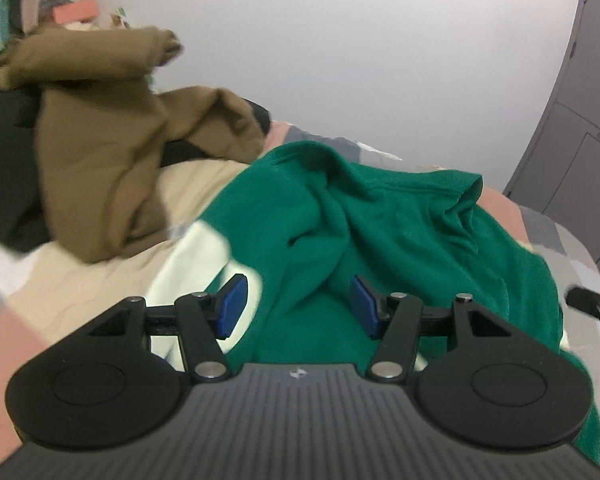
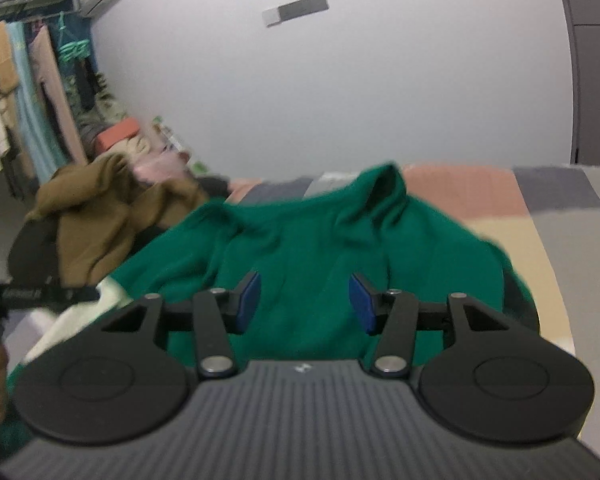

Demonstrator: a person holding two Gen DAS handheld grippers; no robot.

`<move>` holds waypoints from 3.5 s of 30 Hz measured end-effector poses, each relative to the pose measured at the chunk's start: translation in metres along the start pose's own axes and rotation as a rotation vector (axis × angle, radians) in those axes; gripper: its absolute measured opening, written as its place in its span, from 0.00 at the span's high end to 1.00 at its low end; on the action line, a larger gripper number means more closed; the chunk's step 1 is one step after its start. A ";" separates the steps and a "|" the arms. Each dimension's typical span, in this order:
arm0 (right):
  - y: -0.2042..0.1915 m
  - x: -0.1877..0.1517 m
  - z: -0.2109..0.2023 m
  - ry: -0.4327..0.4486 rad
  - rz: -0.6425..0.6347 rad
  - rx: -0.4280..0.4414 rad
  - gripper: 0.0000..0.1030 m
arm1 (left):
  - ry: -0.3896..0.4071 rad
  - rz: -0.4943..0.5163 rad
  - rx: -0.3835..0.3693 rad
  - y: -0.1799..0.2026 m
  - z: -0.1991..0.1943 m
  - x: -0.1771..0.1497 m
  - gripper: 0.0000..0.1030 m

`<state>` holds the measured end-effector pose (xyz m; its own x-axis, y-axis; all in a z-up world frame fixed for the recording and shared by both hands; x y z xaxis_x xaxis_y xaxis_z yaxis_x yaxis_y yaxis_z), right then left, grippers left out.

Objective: Fold large clothes

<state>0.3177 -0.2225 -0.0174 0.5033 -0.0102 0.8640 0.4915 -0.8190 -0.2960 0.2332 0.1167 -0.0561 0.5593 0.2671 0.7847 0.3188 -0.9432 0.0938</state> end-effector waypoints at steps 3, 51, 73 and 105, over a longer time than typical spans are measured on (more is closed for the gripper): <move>-0.020 -0.024 -0.029 -0.045 -0.012 0.008 0.50 | 0.004 -0.023 0.007 -0.013 -0.031 -0.020 0.39; -0.028 -0.081 -0.087 -0.244 -0.124 -0.208 0.86 | -0.232 -0.201 0.231 -0.115 0.000 -0.110 0.57; 0.237 0.099 -0.157 0.112 -0.066 -0.744 0.87 | 0.016 -0.266 0.499 -0.219 0.037 0.038 0.90; 0.358 0.009 -0.110 0.198 0.155 -0.681 0.35 | 0.057 -0.217 0.578 -0.185 0.062 0.024 0.32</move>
<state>0.4199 -0.5788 -0.0708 0.3611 -0.2062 0.9095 -0.1597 -0.9745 -0.1576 0.2348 0.3099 -0.0927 0.3982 0.4150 0.8180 0.7926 -0.6046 -0.0791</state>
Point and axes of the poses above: each gripper's, at about its wrist camera, not at the fingertips, and z roughly the way its jaws point, y to its right, x to its top, the point moved 5 cm from there along z, roughly the way its jaws point, and after that the axes turned 9 degrees about x, right-handed, at the moved point
